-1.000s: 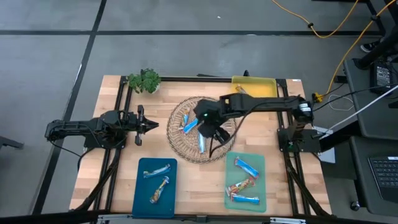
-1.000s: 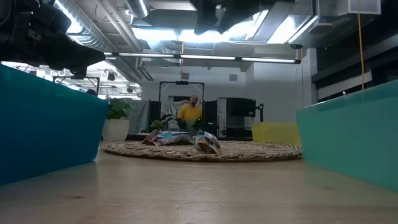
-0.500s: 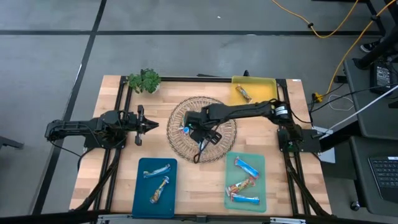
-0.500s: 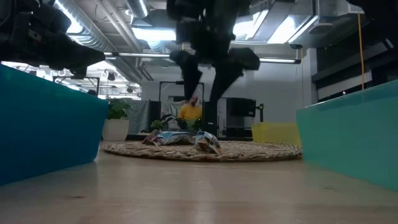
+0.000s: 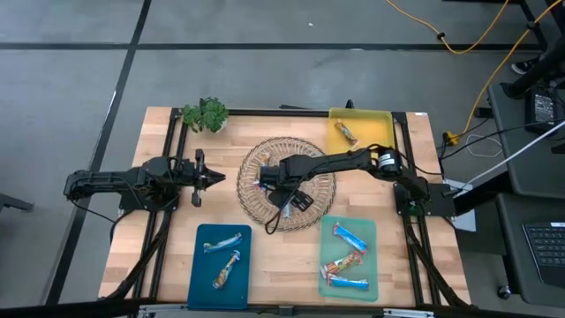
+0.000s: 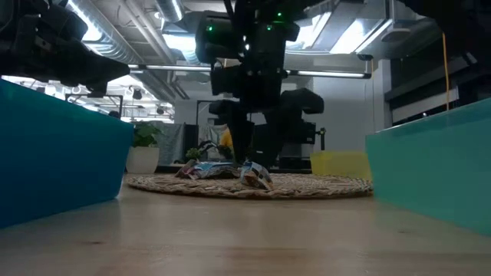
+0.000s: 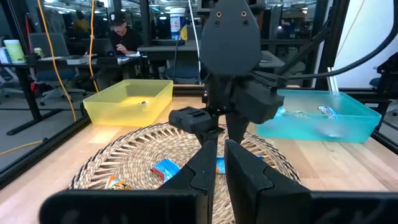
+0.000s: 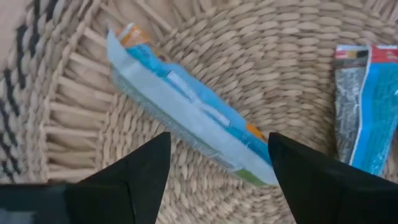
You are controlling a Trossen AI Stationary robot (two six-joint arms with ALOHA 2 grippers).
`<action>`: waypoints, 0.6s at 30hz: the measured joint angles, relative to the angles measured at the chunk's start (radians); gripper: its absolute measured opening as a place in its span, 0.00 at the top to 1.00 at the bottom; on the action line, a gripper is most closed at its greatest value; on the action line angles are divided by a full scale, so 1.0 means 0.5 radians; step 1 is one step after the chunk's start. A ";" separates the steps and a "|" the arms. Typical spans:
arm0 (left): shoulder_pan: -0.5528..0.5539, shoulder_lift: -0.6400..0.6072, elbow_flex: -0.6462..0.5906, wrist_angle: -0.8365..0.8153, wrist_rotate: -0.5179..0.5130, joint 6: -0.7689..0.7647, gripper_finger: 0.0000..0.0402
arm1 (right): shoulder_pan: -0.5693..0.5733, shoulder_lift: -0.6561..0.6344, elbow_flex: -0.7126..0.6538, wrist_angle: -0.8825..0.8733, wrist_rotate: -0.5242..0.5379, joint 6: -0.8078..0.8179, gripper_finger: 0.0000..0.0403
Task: Pick and place Granola Bars by type
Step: Put the yellow granola bar into the yellow bin
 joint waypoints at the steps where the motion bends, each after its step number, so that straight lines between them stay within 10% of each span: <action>1: 0.000 0.000 0.000 0.000 0.000 0.000 0.93 | 0.000 0.007 0.000 0.013 -0.001 0.002 0.33; 18: 0.000 0.000 0.001 0.000 0.000 0.000 0.94 | -0.061 0.010 -0.146 0.154 -0.243 0.031 0.53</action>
